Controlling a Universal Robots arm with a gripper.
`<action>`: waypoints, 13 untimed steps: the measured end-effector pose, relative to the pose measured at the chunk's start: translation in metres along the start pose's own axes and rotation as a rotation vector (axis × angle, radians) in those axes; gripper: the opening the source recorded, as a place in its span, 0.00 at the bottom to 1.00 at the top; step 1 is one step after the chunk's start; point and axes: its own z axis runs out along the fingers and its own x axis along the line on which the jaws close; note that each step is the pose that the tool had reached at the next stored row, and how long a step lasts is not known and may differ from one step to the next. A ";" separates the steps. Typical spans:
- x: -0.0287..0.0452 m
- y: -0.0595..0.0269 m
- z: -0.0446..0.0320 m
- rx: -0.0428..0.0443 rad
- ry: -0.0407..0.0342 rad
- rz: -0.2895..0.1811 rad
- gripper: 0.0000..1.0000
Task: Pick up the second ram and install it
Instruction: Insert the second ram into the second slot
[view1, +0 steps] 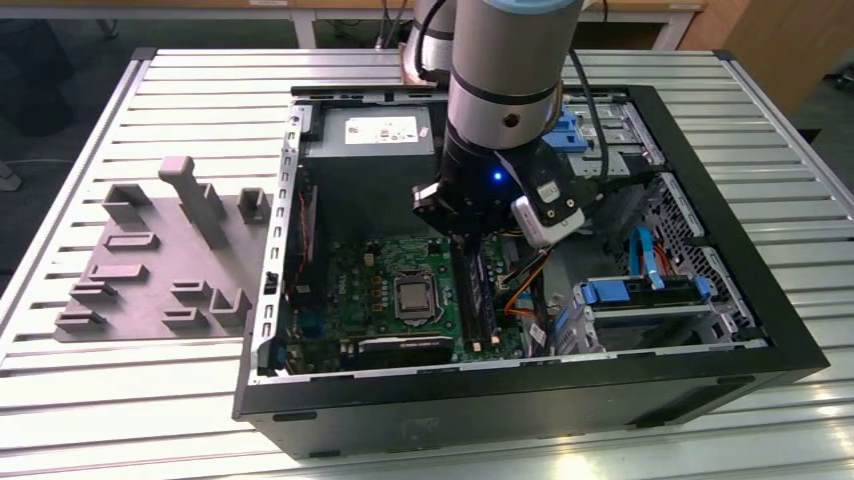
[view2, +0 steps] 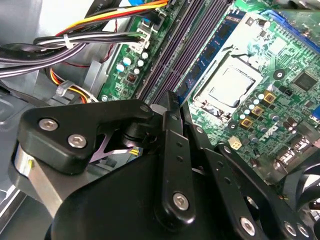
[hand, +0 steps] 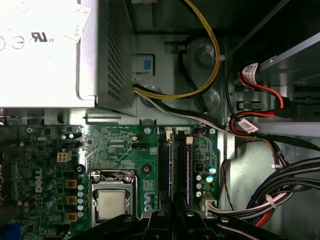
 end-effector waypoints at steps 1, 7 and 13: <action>0.0000 0.0000 0.0000 0.0001 0.0000 0.000 0.14; -0.0001 -0.0006 0.0010 -0.0003 -0.0001 0.000 0.14; 0.0000 -0.0027 0.0049 -0.0005 0.0006 0.003 0.14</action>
